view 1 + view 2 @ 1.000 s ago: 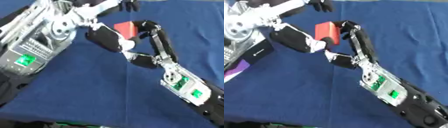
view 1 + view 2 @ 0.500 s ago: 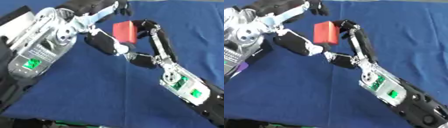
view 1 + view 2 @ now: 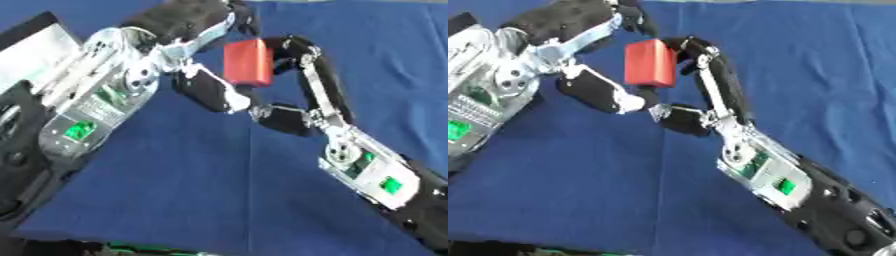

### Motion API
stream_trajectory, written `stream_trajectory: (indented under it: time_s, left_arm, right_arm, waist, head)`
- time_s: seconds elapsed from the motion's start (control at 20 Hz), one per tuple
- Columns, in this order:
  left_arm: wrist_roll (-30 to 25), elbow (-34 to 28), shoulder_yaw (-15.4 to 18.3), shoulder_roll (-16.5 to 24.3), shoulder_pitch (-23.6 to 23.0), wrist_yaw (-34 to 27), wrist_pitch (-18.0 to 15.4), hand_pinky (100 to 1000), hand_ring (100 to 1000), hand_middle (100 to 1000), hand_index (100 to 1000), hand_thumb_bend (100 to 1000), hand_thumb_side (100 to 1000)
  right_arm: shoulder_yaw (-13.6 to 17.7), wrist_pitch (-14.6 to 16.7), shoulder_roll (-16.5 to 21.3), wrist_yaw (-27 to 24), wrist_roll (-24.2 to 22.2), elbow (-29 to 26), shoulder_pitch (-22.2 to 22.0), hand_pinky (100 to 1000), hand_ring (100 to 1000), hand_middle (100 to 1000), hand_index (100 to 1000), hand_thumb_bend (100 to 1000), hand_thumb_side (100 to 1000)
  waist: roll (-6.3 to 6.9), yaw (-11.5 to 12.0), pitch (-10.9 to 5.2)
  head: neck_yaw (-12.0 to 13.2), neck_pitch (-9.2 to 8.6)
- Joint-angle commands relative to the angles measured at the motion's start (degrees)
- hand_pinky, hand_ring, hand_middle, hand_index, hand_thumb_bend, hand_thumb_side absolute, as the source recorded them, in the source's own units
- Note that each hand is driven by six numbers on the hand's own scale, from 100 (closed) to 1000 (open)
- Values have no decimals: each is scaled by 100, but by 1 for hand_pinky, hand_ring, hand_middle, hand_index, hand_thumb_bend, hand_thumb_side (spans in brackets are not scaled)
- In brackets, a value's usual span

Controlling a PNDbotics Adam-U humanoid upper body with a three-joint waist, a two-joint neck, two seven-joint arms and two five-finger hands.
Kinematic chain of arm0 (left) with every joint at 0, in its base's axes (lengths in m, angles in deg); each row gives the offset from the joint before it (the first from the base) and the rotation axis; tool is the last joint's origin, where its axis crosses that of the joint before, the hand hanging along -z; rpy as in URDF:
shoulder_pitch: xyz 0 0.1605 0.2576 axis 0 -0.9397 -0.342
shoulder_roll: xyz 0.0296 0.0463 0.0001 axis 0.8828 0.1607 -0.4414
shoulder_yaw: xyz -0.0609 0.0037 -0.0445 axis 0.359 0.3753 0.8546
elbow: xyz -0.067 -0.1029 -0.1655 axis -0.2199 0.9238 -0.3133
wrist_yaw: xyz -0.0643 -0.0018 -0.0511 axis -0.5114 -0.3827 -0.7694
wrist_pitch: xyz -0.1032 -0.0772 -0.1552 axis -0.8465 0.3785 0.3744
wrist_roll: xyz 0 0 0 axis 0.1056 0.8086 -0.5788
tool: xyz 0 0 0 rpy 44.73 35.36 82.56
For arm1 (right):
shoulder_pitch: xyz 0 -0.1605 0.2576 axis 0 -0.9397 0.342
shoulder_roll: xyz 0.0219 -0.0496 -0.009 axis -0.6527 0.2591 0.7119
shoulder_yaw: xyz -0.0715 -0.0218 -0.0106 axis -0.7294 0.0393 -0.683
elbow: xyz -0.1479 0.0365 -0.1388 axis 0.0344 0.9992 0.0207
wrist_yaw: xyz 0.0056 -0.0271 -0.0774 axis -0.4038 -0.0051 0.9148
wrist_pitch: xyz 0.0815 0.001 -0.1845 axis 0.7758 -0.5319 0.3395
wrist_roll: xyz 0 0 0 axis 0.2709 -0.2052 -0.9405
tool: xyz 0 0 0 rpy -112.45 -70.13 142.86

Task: Pick up the objects with one hand, pass them to the other hand, and then place them into the box on the other side of the table.

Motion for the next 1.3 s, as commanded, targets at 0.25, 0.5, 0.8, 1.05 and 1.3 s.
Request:
stream_trajectory:
  time_s: [0.25,0.5,0.8,1.05,1.3]
  left_arm:
    - [293,171,63,-76,29,0,-20,870,778,717,812,397,362]
    - [431,247,55,-109,15,-73,22,862,767,695,781,292,350]
    - [524,331,39,-134,-9,-100,9,841,736,635,691,201,172]
    - [537,388,43,-158,-33,-114,-8,825,704,592,593,131,100]
    - [649,395,50,-167,-45,-171,-21,816,674,555,472,100,100]
  right_arm:
    - [-13,84,32,39,-39,-58,98,593,679,467,465,100,100]
    - [-50,108,35,87,-75,-58,98,594,680,467,465,100,100]
    - [-78,144,46,129,-86,-58,88,593,678,467,465,100,100]
    - [-82,164,53,132,-68,-58,86,593,678,467,465,100,100]
    - [-86,182,62,180,-82,-58,65,604,689,479,476,100,100]
  waist:
    - [-5,-19,-71]
    - [-10,-15,-62]
    - [-10,-14,-61]
    - [-4,-24,-58]
    - [-7,-21,-72]
  head:
    - [18,-115]
    - [29,-132]
    - [44,-129]
    - [48,-121]
    - [29,-93]
